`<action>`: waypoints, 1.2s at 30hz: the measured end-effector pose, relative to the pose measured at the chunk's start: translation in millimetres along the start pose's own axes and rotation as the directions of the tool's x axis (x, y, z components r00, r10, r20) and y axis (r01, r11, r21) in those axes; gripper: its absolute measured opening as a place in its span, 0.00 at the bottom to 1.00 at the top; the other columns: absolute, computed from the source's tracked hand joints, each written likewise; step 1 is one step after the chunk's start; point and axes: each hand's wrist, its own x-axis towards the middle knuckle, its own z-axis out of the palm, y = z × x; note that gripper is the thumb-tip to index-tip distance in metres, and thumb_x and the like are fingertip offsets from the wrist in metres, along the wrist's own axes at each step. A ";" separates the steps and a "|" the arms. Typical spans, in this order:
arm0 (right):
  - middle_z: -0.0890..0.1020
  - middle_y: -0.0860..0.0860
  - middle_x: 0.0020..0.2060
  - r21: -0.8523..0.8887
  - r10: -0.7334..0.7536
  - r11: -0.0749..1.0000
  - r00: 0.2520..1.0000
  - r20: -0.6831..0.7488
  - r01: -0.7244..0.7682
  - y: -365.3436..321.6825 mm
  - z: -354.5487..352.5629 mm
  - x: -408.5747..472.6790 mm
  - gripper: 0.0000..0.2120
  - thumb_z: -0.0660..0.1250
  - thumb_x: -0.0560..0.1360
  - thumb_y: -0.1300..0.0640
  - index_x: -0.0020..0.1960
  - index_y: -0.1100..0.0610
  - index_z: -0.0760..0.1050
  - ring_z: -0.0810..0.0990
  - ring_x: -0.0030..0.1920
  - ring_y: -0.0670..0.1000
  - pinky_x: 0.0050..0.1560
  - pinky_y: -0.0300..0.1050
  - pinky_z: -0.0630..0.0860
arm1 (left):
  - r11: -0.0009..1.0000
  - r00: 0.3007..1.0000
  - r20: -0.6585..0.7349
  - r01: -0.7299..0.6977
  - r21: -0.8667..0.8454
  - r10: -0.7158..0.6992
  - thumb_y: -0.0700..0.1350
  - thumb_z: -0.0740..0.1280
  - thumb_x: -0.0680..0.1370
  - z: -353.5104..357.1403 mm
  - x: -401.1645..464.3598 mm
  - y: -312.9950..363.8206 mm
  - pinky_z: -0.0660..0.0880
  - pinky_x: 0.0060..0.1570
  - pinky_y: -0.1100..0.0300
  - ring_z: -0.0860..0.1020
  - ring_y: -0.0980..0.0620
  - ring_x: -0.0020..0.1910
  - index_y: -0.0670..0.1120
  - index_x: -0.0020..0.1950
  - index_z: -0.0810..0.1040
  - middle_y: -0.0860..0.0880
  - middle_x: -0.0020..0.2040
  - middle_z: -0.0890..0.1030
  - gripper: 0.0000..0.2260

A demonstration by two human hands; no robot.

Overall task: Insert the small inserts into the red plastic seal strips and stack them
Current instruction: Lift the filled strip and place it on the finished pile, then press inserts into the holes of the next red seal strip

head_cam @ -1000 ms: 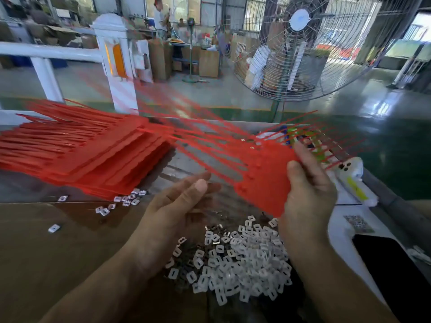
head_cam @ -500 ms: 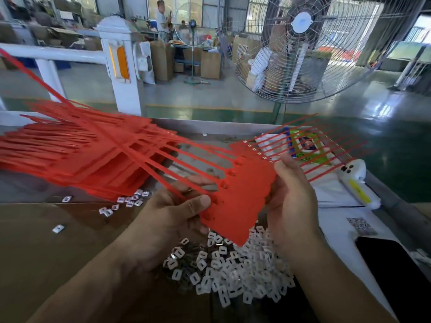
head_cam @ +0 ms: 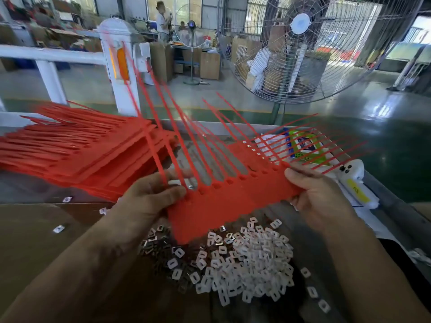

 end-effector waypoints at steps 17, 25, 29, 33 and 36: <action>0.84 0.42 0.49 -0.635 -0.155 0.758 0.987 0.048 0.150 31.8 12.1 -2.2 0.07 0.74 0.77 0.55 0.45 0.43 0.81 0.82 0.51 0.45 0.48 0.41 0.77 | 0.798 0.901 -0.278 -0.112 0.592 0.333 0.39 0.71 0.79 -35.1 32.4 -24.5 0.75 0.52 0.68 0.82 0.68 0.50 0.58 0.66 0.79 0.64 0.47 0.85 0.19; 0.84 0.47 0.53 -0.760 -0.124 0.638 0.990 0.062 0.127 24.9 -3.7 -3.8 0.09 0.77 0.75 0.55 0.54 0.49 0.83 0.82 0.53 0.48 0.57 0.46 0.78 | 0.610 0.941 -0.191 -0.020 0.792 0.279 0.39 0.74 0.76 -30.9 22.7 -29.4 0.75 0.57 0.56 0.80 0.64 0.53 0.59 0.66 0.78 0.70 0.44 0.81 0.23; 0.85 0.47 0.51 -0.775 -0.086 0.619 0.992 0.094 0.127 20.2 -7.3 -3.7 0.07 0.77 0.75 0.55 0.52 0.49 0.83 0.83 0.52 0.49 0.57 0.47 0.78 | 0.602 0.948 -0.200 0.011 0.798 0.249 0.42 0.76 0.74 -31.0 15.4 -28.0 0.76 0.61 0.50 0.82 0.54 0.56 0.58 0.67 0.77 0.60 0.49 0.83 0.24; 0.86 0.46 0.49 -0.746 -0.078 0.650 0.989 0.124 0.145 16.0 -12.1 -4.4 0.05 0.76 0.76 0.55 0.48 0.47 0.83 0.85 0.49 0.47 0.49 0.44 0.80 | 0.624 0.949 -0.200 0.005 0.782 0.243 0.43 0.77 0.74 -31.8 11.2 -29.1 0.77 0.58 0.51 0.82 0.56 0.53 0.60 0.66 0.77 0.60 0.48 0.83 0.23; 0.86 0.45 0.50 -0.706 -0.087 0.693 0.989 0.121 0.147 14.2 -14.2 -4.2 0.06 0.75 0.77 0.56 0.52 0.49 0.84 0.85 0.50 0.46 0.50 0.43 0.81 | 0.668 0.946 -0.199 -0.023 0.744 0.255 0.42 0.76 0.75 -32.7 10.7 -30.3 0.77 0.52 0.58 0.82 0.63 0.50 0.66 0.59 0.77 0.60 0.46 0.84 0.21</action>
